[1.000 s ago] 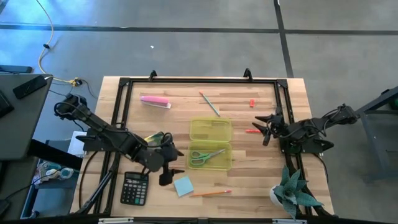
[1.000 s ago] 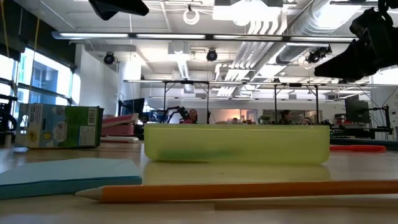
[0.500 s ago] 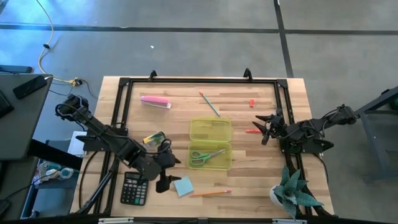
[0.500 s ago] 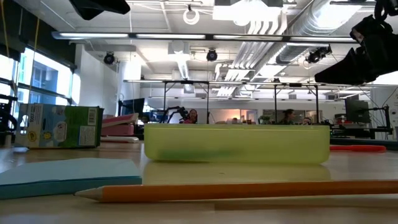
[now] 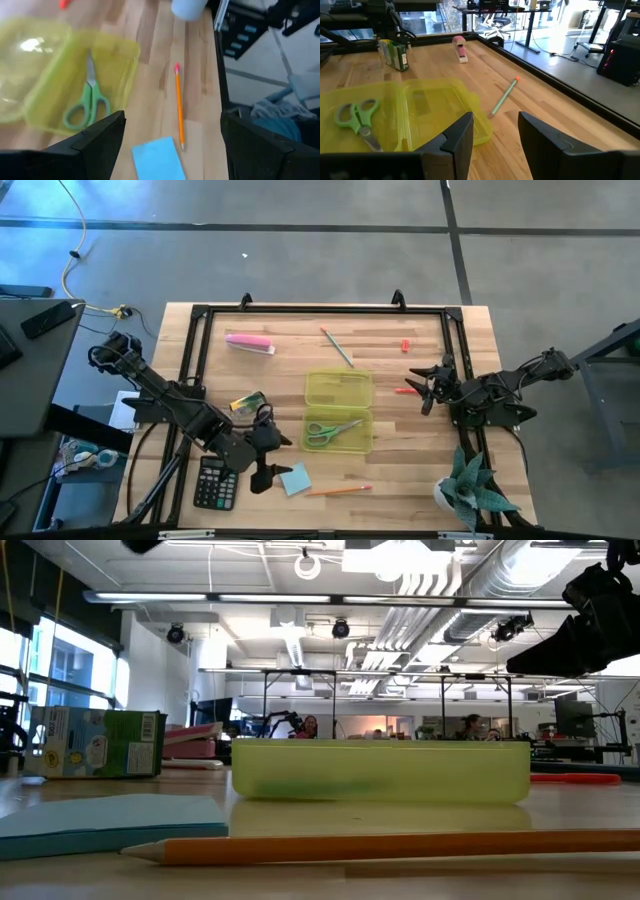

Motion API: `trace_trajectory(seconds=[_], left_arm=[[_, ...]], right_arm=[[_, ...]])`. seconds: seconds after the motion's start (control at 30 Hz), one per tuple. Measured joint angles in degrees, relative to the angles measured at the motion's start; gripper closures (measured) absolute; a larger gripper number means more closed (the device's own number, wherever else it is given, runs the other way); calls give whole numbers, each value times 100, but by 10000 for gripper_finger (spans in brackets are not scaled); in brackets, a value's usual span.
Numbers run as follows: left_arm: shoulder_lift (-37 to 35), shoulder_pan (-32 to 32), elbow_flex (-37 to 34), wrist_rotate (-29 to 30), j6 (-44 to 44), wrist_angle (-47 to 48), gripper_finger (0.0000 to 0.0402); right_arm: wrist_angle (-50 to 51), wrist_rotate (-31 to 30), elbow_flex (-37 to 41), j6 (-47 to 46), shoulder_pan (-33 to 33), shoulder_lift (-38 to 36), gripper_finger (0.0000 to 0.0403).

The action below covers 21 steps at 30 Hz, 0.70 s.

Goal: Pack school essentials
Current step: Put the light blue sticky notes into the supply box

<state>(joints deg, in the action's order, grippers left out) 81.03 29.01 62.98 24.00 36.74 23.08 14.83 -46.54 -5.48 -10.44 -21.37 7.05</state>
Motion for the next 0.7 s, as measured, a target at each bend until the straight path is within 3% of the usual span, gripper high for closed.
trace_trajectory(seconds=[0.2, 0.4, 0.7], left_arm=[[-7, 56, 628, 498, -307, 627, 88], [17, 66, 707, 617, -424, 975, 88], [1015, 69, 715, 832, 255, 1142, 88]], right_arm=[[2, 0, -2, 0, 0, 0, 256], [4, 0, -2, 0, 0, 0, 256], [4, 0, -2, 0, 0, 9, 256]])
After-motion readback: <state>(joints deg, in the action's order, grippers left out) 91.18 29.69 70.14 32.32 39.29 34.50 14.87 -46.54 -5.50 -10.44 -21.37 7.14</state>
